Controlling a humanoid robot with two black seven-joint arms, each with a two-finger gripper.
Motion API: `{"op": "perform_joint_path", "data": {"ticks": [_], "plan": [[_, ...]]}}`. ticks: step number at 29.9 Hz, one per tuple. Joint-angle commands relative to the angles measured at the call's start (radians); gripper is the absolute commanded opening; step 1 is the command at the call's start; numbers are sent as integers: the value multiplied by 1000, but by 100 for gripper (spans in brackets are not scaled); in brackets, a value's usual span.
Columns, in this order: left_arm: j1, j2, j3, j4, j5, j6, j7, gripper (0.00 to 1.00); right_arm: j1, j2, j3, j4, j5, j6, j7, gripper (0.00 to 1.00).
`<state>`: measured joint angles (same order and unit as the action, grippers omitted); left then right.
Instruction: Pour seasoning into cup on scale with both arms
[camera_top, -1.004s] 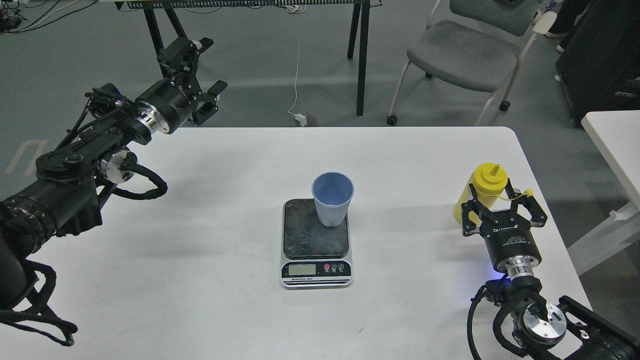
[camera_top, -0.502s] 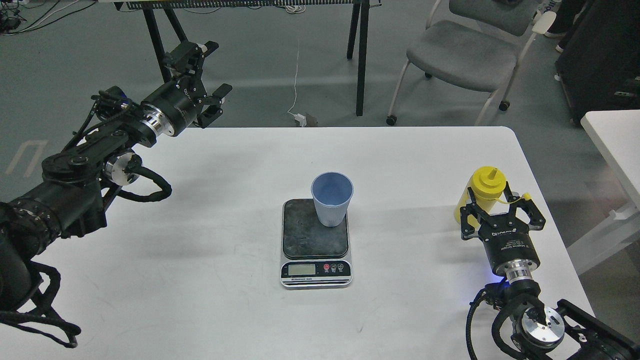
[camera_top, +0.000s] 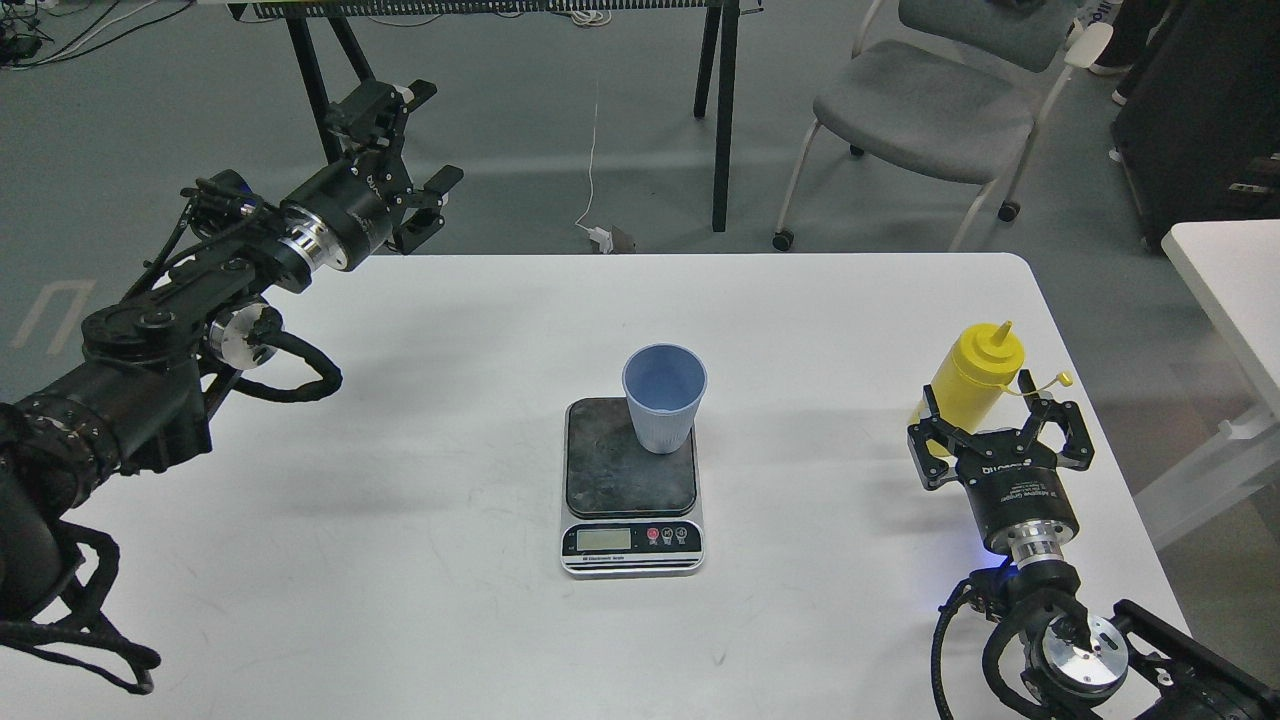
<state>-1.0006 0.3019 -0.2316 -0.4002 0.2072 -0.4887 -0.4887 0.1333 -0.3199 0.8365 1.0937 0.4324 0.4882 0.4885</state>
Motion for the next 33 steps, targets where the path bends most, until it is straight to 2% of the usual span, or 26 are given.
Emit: {"op": "perform_joint_path", "data": {"ticks": [1,7,13,17,21,23,30,33], "plan": [[4,-1,0,0,0,0,0,97,-15,-10,4,12,2,0,0,98],[2,0,0,0,3,0,0,97,-92,-86,-7,113,-6,0,0,99],[2,0,0,0,1,0,0,97,-193,-238,3,184,-49,0,0,99],[0,2,-2,0,1,0,0,97,-195,-364,10,141,-64,0,0,99],[0,-4,-3,1,1,0,0,97,-97,-479,9,-16,-105,0,0,99],[0,-4,-6,1,1,0,0,97,3,-513,4,-107,-154,0,-37,99],[-4,2,-12,8,-2,0,0,98,383,-507,-25,-357,-349,0,-244,99],[-4,13,-17,21,-12,0,0,98,534,-463,-98,-390,-411,0,-297,99]]}}
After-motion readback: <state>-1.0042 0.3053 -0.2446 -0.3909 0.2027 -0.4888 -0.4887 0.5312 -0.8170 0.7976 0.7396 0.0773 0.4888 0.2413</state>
